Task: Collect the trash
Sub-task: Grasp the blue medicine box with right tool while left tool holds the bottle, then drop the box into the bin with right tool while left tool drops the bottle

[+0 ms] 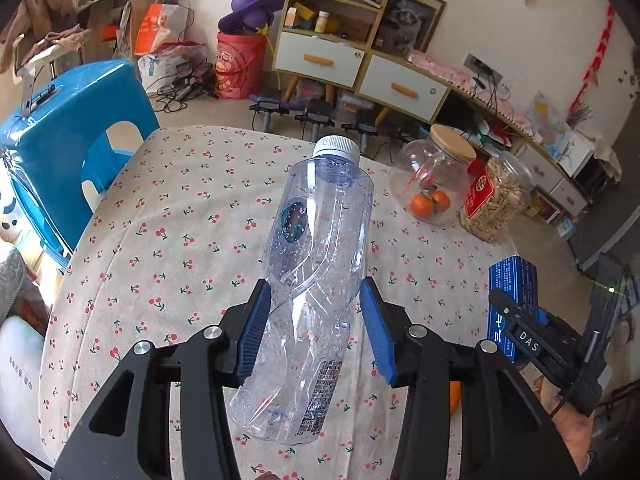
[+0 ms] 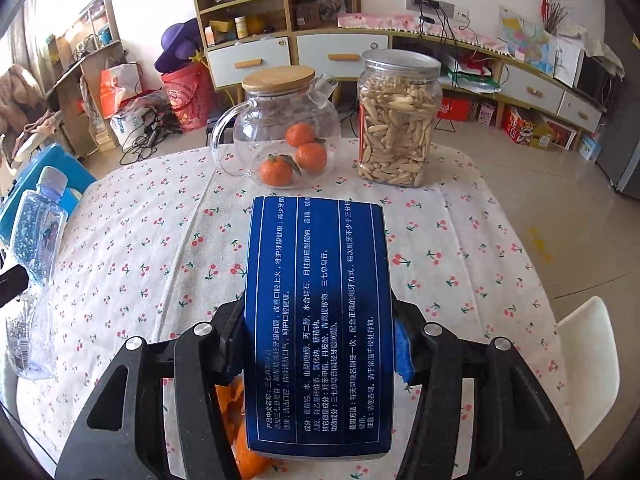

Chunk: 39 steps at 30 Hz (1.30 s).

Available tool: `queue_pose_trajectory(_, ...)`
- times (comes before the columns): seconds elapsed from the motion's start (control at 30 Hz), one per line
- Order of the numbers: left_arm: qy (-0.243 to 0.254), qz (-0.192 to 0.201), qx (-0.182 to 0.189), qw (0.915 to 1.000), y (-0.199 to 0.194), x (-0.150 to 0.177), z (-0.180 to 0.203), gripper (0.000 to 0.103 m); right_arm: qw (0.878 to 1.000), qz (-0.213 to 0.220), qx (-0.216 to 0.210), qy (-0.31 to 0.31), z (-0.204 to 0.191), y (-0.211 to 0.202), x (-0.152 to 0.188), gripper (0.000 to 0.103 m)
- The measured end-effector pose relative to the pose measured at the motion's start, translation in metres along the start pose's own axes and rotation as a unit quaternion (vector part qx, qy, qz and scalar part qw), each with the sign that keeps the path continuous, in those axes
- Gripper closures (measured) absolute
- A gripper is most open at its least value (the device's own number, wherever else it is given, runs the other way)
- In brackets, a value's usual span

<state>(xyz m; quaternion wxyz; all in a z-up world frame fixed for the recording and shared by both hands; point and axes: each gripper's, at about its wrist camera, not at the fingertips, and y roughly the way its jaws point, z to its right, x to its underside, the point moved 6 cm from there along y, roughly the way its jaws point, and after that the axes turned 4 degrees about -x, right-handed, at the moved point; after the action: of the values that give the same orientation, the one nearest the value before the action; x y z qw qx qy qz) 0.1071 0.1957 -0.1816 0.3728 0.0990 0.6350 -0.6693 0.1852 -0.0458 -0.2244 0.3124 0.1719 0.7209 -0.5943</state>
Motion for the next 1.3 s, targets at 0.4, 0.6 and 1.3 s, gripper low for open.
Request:
queue_pose_trajectory(0.4, -0.008, 0.034, 0.042, 0.9985, -0.023, 0.05, 0.09, 0.057, 0.995, 0.076, 0.066, 0.01, 0.096, -0.081, 0.023, 0.05)
queue_pose_trajectory(0.6, 0.026, 0.019, 0.077, 0.9965, -0.019, 0.072, 0.165, 0.057, 0.99, 0.084, 0.097, 0.053, 0.165, -0.099, 0.037, 0.049)
queue_pose_trajectory(1.3, 0.17, -0.058, 0.183, 0.9666, 0.018, 0.136, 0.394, 0.056, 0.921, 0.102, 0.243, 0.289, 0.374, -0.138, 0.081, 0.007)
